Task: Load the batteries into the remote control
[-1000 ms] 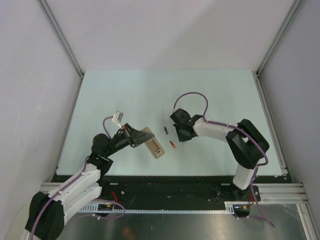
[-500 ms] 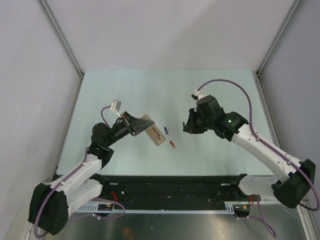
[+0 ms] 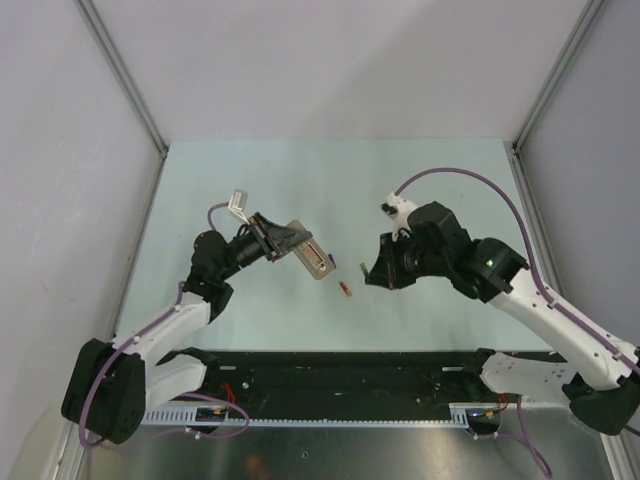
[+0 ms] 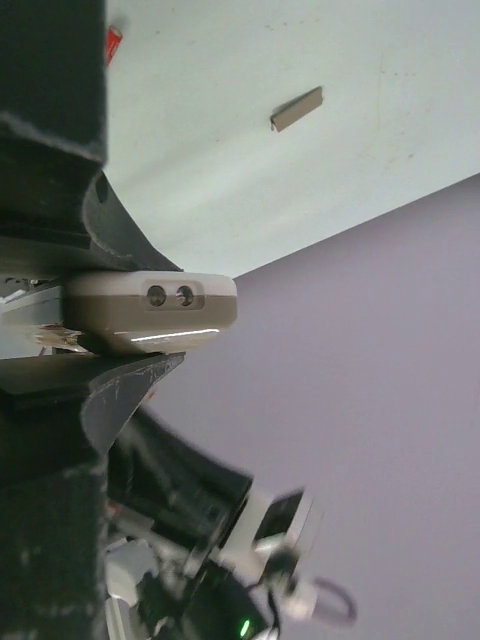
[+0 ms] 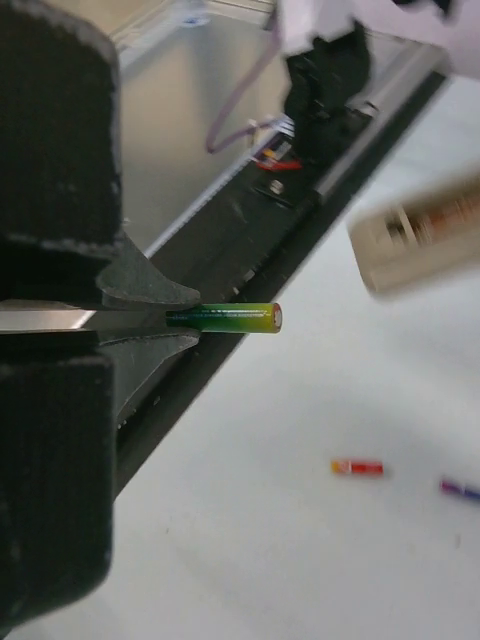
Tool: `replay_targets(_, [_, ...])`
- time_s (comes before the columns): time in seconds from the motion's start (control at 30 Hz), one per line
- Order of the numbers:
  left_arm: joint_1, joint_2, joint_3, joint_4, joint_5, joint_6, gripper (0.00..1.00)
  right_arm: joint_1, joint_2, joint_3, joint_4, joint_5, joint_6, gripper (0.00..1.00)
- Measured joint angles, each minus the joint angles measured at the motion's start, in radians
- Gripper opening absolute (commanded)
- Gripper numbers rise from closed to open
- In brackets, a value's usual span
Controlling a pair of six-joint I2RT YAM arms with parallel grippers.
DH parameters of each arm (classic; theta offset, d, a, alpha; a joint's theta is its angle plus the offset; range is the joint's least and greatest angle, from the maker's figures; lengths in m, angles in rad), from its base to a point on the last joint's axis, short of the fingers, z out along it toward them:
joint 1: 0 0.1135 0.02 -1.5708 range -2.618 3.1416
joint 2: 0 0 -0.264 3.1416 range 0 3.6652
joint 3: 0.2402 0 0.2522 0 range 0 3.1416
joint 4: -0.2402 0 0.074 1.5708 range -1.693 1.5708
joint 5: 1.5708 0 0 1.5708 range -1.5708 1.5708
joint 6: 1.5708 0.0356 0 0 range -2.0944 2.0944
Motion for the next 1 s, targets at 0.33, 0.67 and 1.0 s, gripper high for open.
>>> replay_targets(0.33, [-0.047, 0.045, 0.0, -0.006, 0.029, 0.052, 0.0, 0.28, 0.113, 0.105, -0.006, 0.079, -0.059, 0.0])
replay_targets(0.67, [-0.102, -0.008, -0.005, -0.008, 0.042, 0.063, 0.0, 0.298, 0.278, 0.212, -0.063, 0.125, -0.09, 0.0])
replay_targets(1.0, [-0.133, -0.074, -0.041, -0.007, 0.049, 0.07, 0.0, 0.327, 0.371, 0.402, -0.101, 0.165, -0.122, 0.0])
